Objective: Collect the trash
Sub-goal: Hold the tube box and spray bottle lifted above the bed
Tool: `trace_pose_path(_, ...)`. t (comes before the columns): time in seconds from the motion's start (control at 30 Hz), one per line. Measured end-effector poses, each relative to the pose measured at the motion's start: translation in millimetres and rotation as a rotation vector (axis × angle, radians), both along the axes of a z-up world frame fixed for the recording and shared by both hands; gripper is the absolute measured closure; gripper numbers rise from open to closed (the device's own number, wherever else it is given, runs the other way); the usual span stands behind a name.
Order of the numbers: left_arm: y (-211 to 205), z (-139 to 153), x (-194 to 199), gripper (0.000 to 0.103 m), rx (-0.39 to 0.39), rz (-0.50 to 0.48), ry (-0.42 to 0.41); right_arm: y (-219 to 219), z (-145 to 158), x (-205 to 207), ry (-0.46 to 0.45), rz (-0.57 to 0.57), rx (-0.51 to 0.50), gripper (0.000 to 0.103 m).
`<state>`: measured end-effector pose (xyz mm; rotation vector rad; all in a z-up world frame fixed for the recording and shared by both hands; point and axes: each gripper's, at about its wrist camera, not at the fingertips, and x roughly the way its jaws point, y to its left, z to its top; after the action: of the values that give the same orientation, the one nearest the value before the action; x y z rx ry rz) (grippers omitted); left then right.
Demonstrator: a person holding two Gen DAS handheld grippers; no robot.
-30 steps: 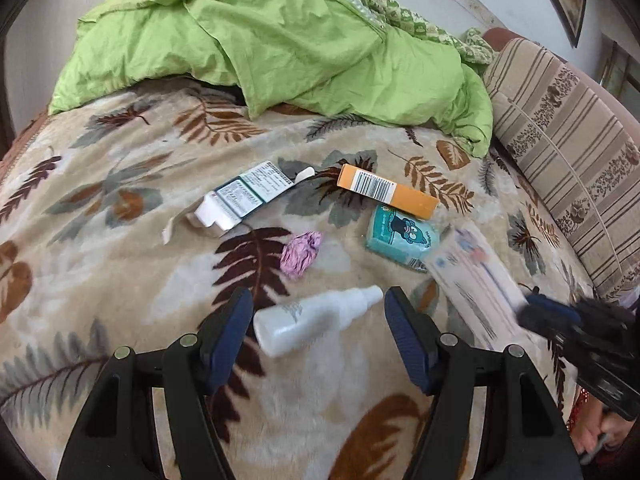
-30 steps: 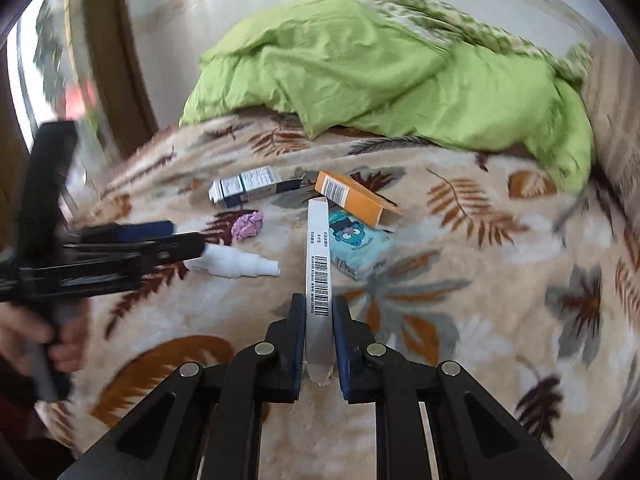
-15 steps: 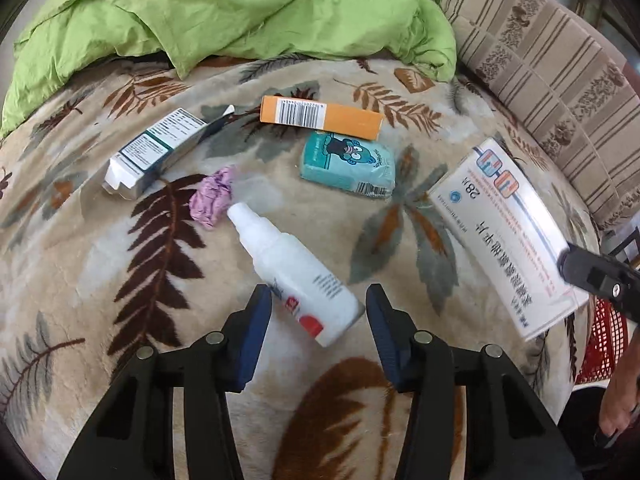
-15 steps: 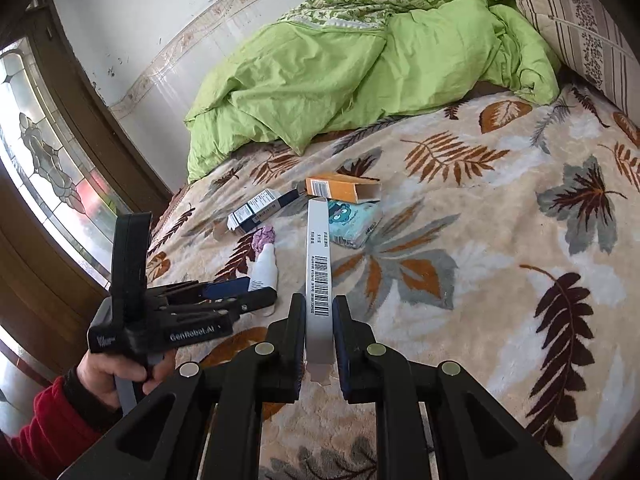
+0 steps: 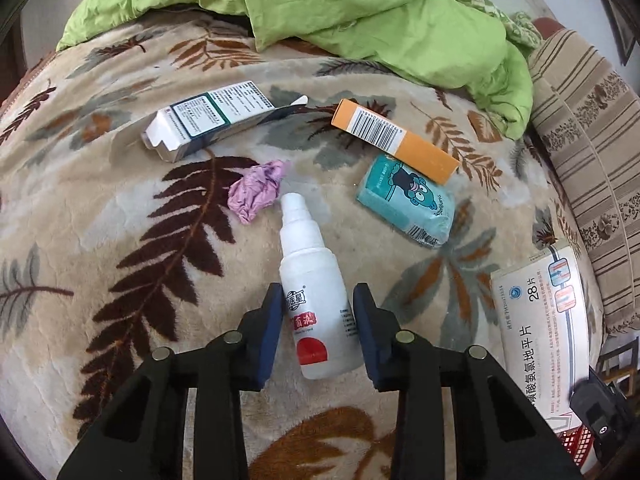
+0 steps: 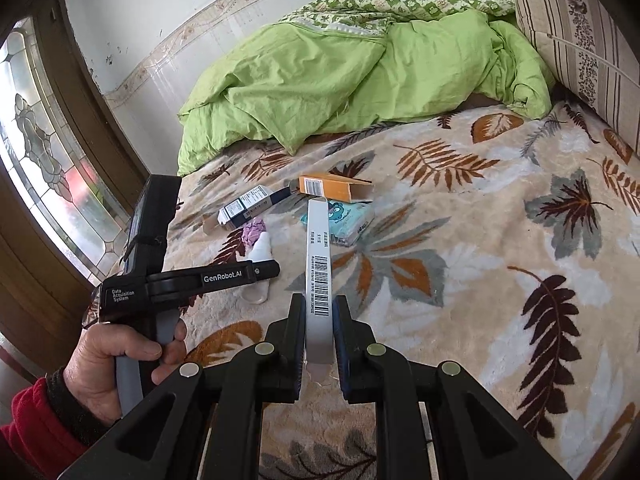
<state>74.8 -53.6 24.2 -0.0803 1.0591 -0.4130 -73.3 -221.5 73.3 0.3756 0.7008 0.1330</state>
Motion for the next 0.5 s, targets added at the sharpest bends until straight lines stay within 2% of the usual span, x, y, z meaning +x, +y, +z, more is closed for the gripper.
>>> trace_pose_path(0.1, 1.7, 8.2, -20.1, 0.074, 0.006, 0.001, -0.052, 3.2, 0.1, -1.5, -0.001, 0.003, 0.001, 0.089)
trace_pose_path(0.37, 10.4, 49.1, -103.5, 0.074, -0.013, -0.011, -0.223, 2.8, 5.3, -19.0, -0.041, -0.002, -0.007, 0.089)
trace_pose_path(0.5, 12.8, 63.5, -144.0, 0.074, -0.002, 0.015, -0.312, 0.4, 6.4, -30.6, -0.051, -0.006, 0.007, 0.089)
